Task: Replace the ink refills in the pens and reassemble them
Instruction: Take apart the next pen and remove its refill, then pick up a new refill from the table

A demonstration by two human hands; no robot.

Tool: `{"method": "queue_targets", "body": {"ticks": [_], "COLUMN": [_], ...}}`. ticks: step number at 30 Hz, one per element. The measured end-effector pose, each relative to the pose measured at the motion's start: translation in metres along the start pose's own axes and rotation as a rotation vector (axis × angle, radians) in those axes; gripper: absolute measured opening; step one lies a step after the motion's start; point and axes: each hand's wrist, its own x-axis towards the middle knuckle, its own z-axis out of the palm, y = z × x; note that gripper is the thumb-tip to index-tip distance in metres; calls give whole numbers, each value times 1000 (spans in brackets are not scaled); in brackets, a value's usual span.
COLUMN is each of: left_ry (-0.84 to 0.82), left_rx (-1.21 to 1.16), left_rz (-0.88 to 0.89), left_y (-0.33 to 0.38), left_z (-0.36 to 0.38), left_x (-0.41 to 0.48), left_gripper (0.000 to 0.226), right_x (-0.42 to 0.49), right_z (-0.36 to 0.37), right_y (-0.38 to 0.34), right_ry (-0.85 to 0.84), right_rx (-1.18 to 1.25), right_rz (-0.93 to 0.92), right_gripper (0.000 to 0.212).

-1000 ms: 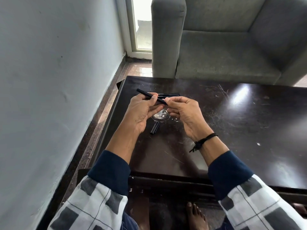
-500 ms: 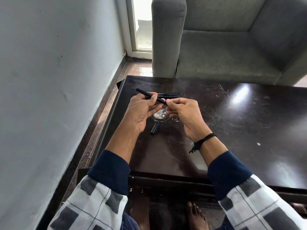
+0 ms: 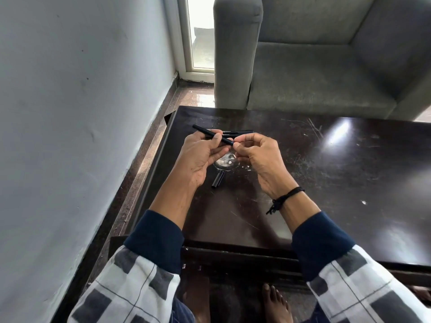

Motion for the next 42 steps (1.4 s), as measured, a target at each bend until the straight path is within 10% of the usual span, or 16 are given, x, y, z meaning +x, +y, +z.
{"method": "queue_targets", "body": {"ticks": [32, 42], "left_ry": [178, 286], "left_rx": [-205, -369], "left_rz": [44, 67], "left_y": [8, 11], "left_z": [-13, -17], "left_x": [15, 18], "left_gripper": [12, 11], "right_x": [9, 8], "right_z": [-17, -21], "right_y": [-2, 8], "right_ry": [6, 56], "right_rx": [-125, -894], "right_rz": [135, -56], "right_gripper": [11, 13]}}
